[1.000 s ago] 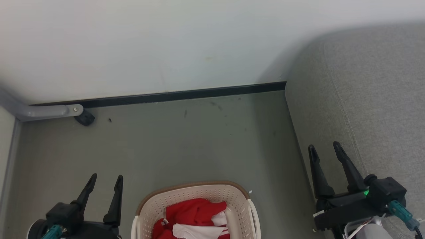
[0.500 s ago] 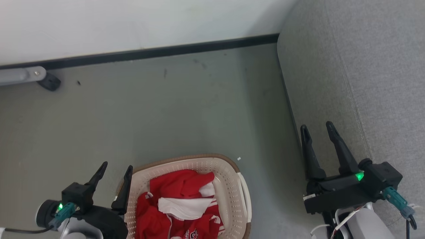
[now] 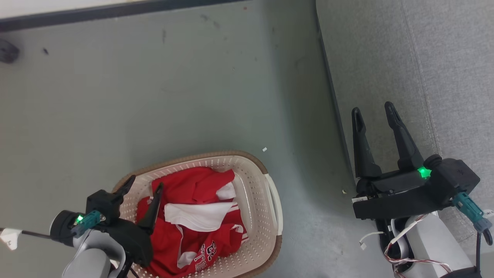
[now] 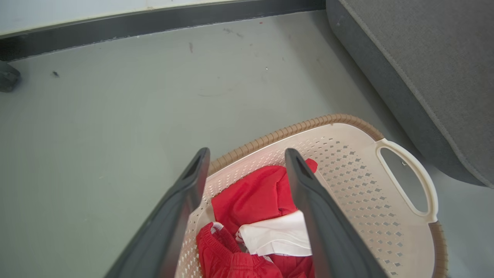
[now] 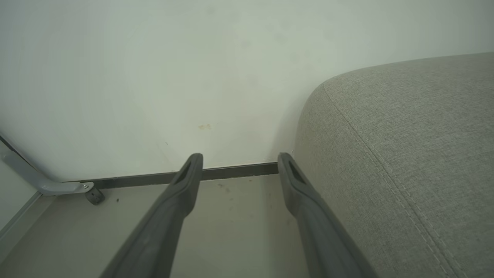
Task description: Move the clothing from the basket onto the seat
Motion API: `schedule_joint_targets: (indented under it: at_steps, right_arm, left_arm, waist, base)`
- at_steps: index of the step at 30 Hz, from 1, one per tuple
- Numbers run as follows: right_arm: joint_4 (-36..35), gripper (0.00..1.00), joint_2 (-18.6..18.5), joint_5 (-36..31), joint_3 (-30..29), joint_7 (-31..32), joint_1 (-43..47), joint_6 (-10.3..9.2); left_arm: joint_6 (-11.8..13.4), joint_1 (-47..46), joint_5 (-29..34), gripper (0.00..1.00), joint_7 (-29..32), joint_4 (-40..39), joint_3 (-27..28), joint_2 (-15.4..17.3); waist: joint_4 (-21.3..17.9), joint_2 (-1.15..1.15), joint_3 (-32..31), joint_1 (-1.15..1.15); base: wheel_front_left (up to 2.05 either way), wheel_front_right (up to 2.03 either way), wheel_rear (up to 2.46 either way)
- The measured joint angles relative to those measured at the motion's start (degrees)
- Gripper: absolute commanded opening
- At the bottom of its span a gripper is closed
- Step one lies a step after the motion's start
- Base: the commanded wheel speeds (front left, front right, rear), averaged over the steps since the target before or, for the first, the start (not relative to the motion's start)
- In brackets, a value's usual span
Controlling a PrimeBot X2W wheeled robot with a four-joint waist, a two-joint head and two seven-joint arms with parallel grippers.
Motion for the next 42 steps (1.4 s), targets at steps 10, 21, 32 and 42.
schedule_joint_targets:
  at_steps: [10,21,32,42]
  right_arm:
    - [-2.0,1.0,0.9,-0.6,0.0,0.0,-2.4,0.1]
    - [-3.6,1.0,1.7,-2.0,0.1,0.0,-3.5,0.49]
    - [-5.7,1.0,2.2,-2.8,-0.1,0.0,-5.9,0.51]
    - [-6.2,1.0,2.8,-3.4,0.6,0.0,-6.9,0.58]
  left_arm:
    - [0.0,-4.6,-1.0,1.0,1.7,4.5,-5.2,0.0]
    - [0.0,-8.8,-2.7,1.0,3.3,8.6,-9.4,-0.1]
    - [0.0,-14.3,-3.6,1.0,4.2,12.4,-12.2,-1.2]
    - [0.0,-16.7,-3.0,1.0,4.7,17.4,-14.2,-2.0]
  waist:
    - [-1.7,0.0,5.7,0.0]
    - [-3.4,0.0,11.3,0.0]
    - [-5.1,0.0,16.1,0.0]
    - [-6.7,-0.01,19.0,-0.01]
  base:
    - [0.0,0.0,0.0]
    - [0.0,0.0,0.0]
    - [0.0,0.0,0.0]
    - [0.0,0.0,0.0]
